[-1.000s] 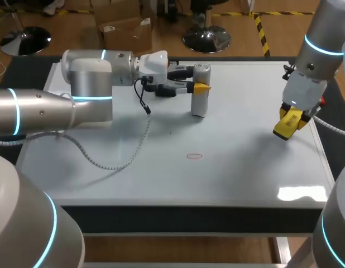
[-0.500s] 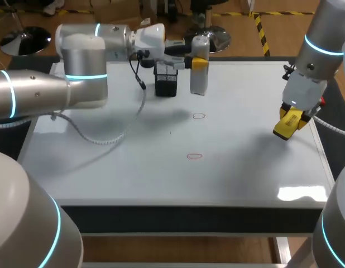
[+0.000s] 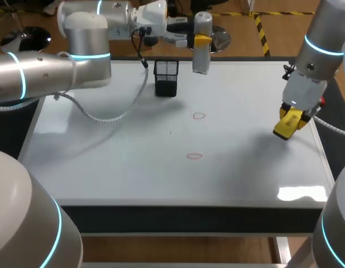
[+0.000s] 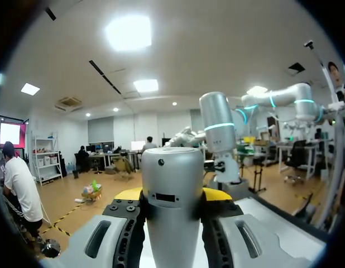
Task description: Pick up the inspection probe, press it on each red-marked spot on the whiteboard one by one, put down the probe, pick up the eraser, and wipe off all the red marks.
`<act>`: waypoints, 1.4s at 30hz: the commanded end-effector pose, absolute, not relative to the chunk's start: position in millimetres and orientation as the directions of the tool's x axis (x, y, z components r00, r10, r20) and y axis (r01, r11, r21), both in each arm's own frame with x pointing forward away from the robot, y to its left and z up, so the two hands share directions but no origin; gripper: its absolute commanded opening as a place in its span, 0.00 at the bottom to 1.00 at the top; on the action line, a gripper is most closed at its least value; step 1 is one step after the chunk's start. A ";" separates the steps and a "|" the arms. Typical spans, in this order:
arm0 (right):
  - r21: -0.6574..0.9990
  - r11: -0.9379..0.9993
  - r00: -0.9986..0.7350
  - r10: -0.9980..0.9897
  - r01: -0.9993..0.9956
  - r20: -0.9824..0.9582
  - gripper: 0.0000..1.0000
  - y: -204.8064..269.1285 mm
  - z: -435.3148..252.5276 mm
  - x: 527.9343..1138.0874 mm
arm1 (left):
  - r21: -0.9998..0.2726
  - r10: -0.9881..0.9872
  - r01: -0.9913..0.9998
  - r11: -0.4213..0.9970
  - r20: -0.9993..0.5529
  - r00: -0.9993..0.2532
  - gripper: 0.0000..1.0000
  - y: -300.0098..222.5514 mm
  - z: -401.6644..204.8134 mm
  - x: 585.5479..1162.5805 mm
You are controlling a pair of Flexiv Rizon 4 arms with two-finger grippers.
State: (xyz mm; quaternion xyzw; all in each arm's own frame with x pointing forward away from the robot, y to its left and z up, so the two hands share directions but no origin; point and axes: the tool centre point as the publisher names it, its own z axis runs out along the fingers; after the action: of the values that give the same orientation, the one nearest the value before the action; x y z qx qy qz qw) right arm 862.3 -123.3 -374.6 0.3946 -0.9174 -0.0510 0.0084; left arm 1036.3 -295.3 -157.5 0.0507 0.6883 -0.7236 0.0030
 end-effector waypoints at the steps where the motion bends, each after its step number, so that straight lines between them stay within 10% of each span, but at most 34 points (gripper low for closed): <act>1: 0.098 0.683 -0.687 -0.726 -0.724 -0.022 0.00 -123.5 -374.7 862.8 | -0.996 0.116 0.069 -0.051 -0.074 -0.990 0.00 -300.8 -154.4 1059.6; 42: 0.098 0.683 -0.687 -0.726 -0.724 -0.022 0.00 -123.5 -374.7 862.8 | -0.999 0.124 0.044 -0.005 -0.045 -0.991 0.00 -310.8 -172.3 1110.4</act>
State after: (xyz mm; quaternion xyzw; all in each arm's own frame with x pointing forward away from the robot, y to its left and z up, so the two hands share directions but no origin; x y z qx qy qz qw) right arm 862.3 -123.3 -374.7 0.3946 -0.9174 -0.0511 0.0083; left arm 1108.9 -310.5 -173.2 0.0585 0.7049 -0.7064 -0.0260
